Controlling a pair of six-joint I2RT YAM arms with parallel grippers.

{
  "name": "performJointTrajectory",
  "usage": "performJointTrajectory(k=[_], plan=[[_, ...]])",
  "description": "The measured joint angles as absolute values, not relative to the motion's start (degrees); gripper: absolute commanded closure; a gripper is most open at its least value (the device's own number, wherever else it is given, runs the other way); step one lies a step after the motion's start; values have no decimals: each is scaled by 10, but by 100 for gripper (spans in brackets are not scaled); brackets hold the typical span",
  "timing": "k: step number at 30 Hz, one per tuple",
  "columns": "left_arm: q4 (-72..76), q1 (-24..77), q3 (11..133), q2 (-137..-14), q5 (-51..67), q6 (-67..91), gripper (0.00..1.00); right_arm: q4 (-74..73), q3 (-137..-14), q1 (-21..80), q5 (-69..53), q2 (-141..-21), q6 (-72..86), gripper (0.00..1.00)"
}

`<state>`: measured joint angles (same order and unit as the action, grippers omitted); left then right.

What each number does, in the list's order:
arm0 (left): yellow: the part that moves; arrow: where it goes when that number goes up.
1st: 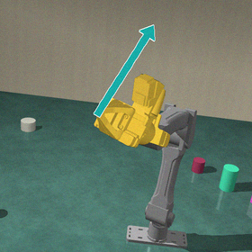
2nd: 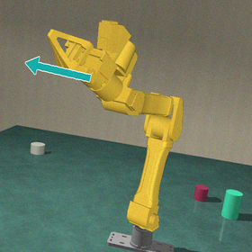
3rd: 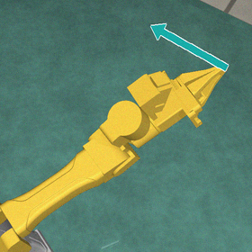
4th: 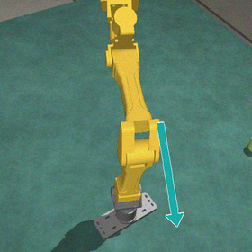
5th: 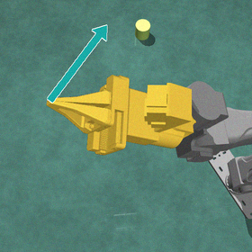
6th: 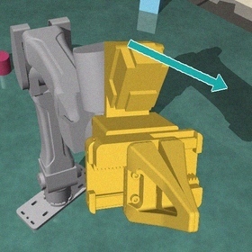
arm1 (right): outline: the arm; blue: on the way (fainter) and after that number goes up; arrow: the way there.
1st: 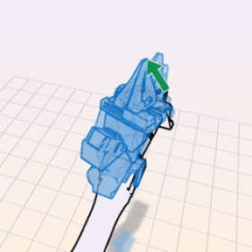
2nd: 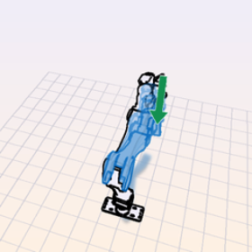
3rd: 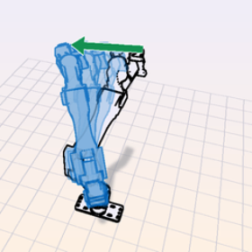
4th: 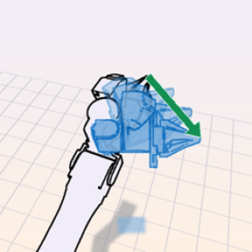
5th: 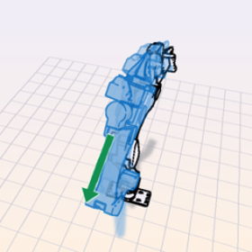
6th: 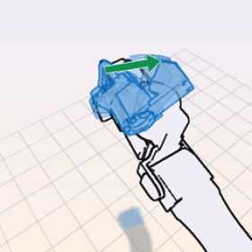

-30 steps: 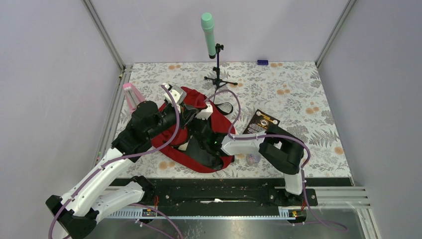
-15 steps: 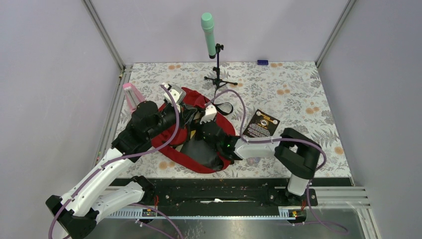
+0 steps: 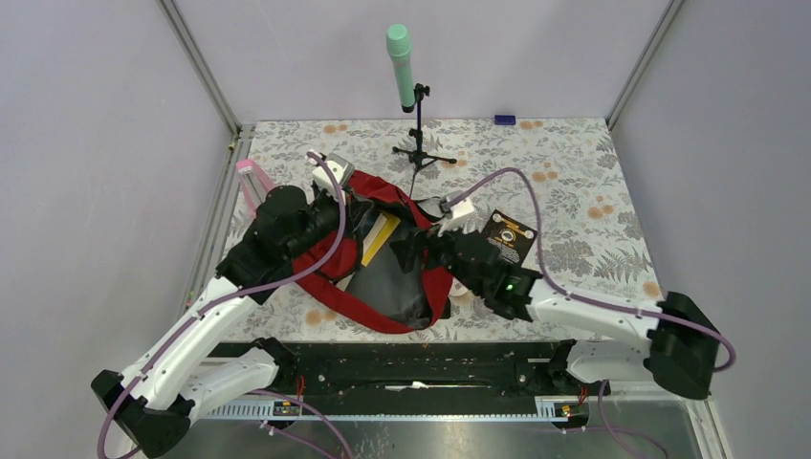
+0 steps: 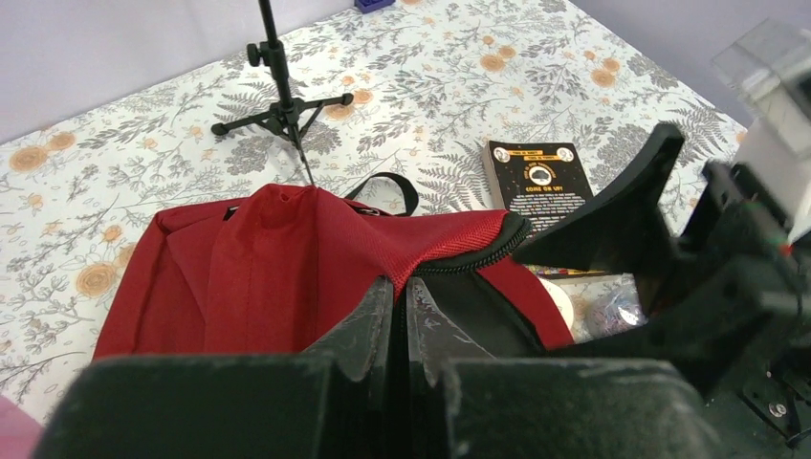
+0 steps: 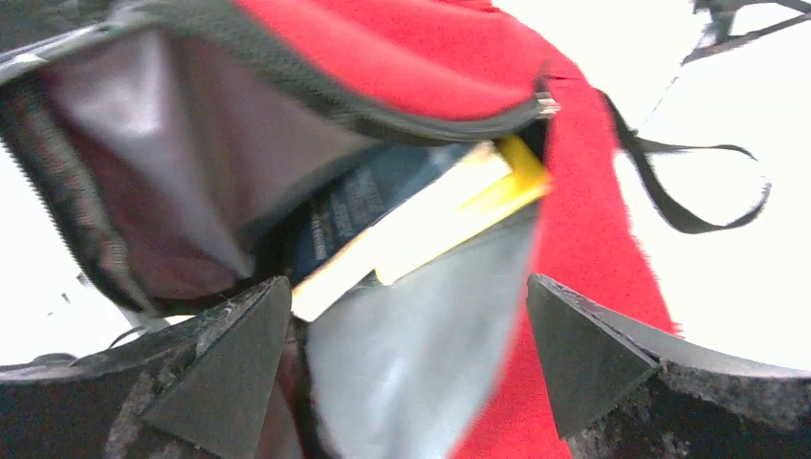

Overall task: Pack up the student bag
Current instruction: Place the book in the student bag.

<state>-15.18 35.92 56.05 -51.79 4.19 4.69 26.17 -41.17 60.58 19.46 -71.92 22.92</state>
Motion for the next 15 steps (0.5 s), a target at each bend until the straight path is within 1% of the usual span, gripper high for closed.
performJointTrajectory(k=[4, 7, 12, 15], plan=[[-170, 347, 582, -522, 39, 52, 100, 143, -414, 530, 173, -652, 230, 0], [-175, 341, 587, -522, 32, 52, 100, 50, -423, 459, 169, -628, 232, 0], [-175, 335, 587, -522, 17, 48, 100, -106, -464, 370, 203, -633, 239, 0], [-176, 330, 585, -523, 3, 45, 100, -155, -477, 333, 211, -648, 249, 0]])
